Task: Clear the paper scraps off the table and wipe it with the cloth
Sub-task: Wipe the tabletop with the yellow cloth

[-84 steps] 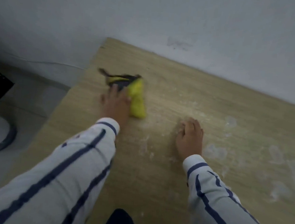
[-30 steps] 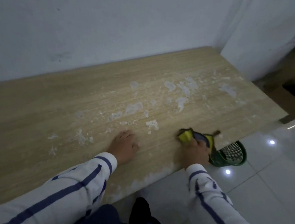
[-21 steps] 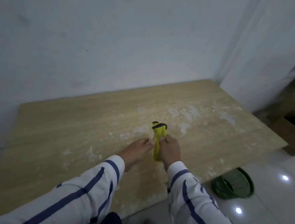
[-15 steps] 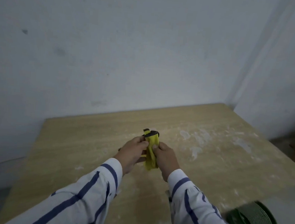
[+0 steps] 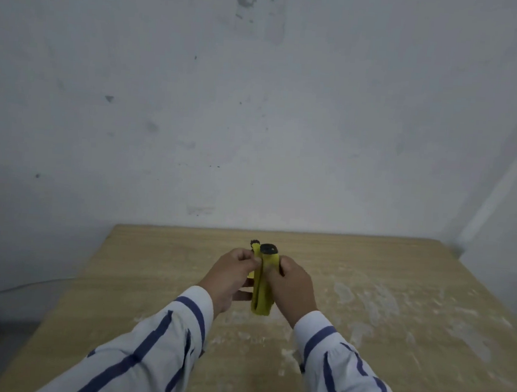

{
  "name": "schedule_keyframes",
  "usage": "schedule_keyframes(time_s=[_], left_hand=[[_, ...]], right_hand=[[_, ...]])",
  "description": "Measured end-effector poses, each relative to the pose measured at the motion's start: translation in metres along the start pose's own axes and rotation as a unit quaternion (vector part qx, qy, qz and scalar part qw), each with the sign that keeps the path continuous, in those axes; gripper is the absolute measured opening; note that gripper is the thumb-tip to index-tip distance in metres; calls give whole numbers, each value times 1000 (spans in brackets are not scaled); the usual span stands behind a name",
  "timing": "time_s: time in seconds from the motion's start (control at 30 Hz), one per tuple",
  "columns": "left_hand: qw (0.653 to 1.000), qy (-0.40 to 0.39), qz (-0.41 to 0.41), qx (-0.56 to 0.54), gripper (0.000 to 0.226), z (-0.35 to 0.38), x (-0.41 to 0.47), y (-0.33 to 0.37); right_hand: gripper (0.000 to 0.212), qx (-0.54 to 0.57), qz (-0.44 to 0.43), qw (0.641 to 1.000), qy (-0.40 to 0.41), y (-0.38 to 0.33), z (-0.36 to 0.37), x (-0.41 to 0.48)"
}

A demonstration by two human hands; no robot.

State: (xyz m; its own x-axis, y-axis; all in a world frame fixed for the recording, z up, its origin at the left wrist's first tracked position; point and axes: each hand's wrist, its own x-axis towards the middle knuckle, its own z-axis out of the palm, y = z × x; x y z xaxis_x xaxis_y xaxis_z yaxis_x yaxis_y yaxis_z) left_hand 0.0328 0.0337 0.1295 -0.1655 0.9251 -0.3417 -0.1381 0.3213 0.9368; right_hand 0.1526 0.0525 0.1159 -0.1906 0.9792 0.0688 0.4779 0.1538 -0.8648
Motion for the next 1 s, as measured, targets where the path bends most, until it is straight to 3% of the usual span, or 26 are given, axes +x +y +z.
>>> schedule_keyframes(time_s=[0.13, 0.2, 0.3, 0.5, 0.67, 0.77, 0.83, 0.93, 1.0], left_hand=[[998, 30, 17, -44, 9, 8, 11, 11], [997, 45, 31, -56, 9, 11, 16, 15], [999, 28, 43, -14, 10, 24, 19, 18], [984, 33, 98, 142, 22, 38, 27, 18], [936, 62, 126, 323, 21, 36, 31, 22], [921, 46, 123, 368, 23, 31, 28, 32], [901, 20, 120, 416, 23, 24, 25, 40], [874, -13, 141, 465, 21, 7, 18, 49], [880, -35, 136, 454, 22, -10, 14, 54]], right_hand=[[25, 136, 83, 983, 91, 9, -23, 24], [23, 144, 94, 979, 108, 10, -34, 34], [12, 109, 71, 991, 36, 1, -37, 41], [20, 142, 96, 982, -80, 1, -38, 58], [21, 111, 58, 983, -135, 6, -48, 67], [52, 83, 20, 988, -131, 7, -52, 74], [62, 56, -16, 984, -170, 4, -54, 81], [29, -8, -59, 970, -236, -2, -51, 90], [9, -1, -67, 972, -227, -7, -46, 94]])
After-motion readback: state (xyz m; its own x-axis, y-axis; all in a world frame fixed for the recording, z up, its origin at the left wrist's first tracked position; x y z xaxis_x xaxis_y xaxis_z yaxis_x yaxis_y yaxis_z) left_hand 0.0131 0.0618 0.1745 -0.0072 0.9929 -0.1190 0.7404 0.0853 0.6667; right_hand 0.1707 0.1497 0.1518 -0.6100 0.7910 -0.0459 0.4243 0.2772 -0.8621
